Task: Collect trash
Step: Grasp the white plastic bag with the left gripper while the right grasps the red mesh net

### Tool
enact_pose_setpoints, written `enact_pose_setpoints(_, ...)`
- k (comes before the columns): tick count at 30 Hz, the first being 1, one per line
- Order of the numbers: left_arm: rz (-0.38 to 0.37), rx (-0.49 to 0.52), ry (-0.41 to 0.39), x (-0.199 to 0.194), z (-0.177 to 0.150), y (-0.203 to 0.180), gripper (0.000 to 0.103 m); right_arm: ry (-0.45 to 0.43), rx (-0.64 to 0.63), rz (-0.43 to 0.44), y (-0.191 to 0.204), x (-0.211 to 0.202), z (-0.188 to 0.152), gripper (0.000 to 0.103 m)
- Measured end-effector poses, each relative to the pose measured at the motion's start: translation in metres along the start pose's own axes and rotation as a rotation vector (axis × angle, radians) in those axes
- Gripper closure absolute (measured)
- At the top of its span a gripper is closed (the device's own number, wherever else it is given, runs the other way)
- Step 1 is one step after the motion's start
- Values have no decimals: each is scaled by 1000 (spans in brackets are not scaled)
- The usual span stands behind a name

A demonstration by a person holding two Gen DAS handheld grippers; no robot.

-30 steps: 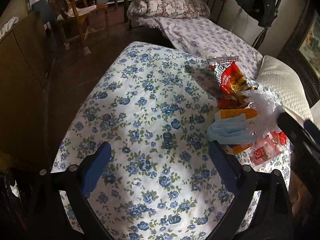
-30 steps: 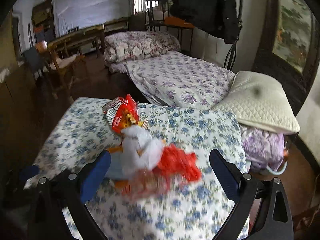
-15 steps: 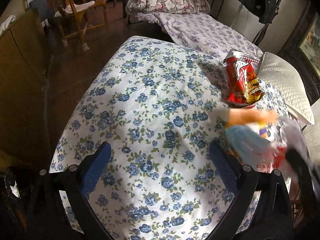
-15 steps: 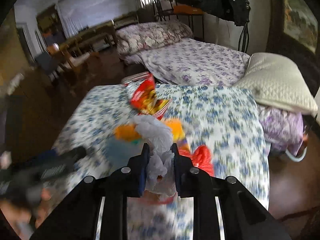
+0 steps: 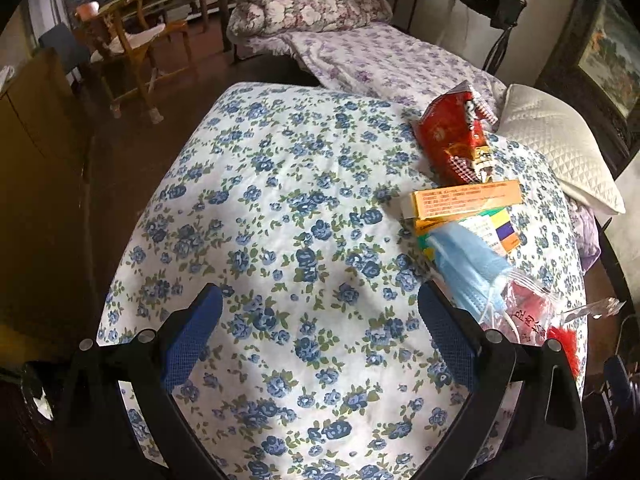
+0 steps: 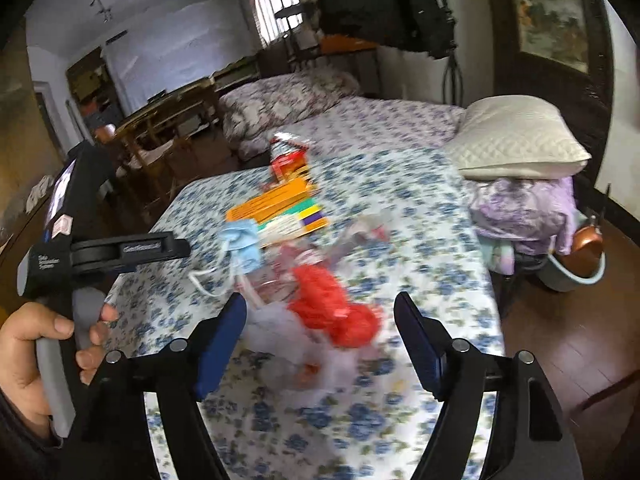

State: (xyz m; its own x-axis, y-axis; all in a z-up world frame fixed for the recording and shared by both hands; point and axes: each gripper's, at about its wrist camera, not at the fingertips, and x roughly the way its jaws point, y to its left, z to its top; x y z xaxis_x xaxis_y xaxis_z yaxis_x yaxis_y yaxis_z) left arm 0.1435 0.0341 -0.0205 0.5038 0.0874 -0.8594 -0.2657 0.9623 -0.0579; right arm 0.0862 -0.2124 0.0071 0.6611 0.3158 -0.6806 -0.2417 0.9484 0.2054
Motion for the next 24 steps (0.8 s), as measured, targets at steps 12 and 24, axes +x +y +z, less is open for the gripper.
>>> enact_pose_setpoints(12, -104, 121, 4, -8, -18, -37, 9, 144, -57, 8, -13, 18, -16, 41)
enact_pose_setpoints(24, 10, 162, -47, -15, -17, -30, 9, 242, -124, 324, 32, 22, -30, 88)
